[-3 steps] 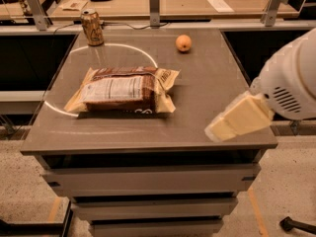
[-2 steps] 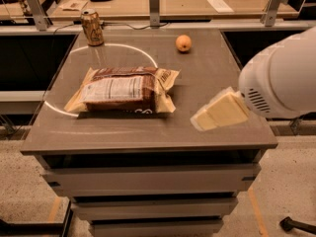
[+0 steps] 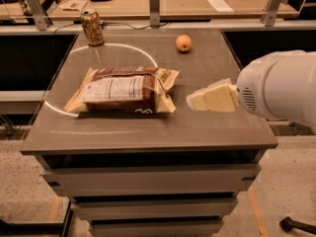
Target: Move orange can near orange
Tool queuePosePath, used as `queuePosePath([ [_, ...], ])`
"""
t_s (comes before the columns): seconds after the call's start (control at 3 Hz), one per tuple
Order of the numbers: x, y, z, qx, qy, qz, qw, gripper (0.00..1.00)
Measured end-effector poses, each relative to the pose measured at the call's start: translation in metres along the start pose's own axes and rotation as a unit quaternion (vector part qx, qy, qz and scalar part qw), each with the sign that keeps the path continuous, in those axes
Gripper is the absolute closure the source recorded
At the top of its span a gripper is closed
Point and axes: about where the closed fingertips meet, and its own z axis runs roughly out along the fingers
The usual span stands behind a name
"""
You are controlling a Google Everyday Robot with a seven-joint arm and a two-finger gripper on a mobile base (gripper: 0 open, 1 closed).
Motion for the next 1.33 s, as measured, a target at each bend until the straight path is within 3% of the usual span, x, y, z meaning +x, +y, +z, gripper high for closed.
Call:
queuePosePath([
  [0.33, -0.011, -0.008, 0.007, 0.012, -0.057, 0.05, 0.9971, 0.0],
  [1.0, -0.034, -0.008, -0.003, 0.022, -0.088, 0.051, 0.9946, 0.0],
  [1.33, -0.051, 0.003, -0.022, 0.05, -0.099, 0.05, 0.9925, 0.0],
])
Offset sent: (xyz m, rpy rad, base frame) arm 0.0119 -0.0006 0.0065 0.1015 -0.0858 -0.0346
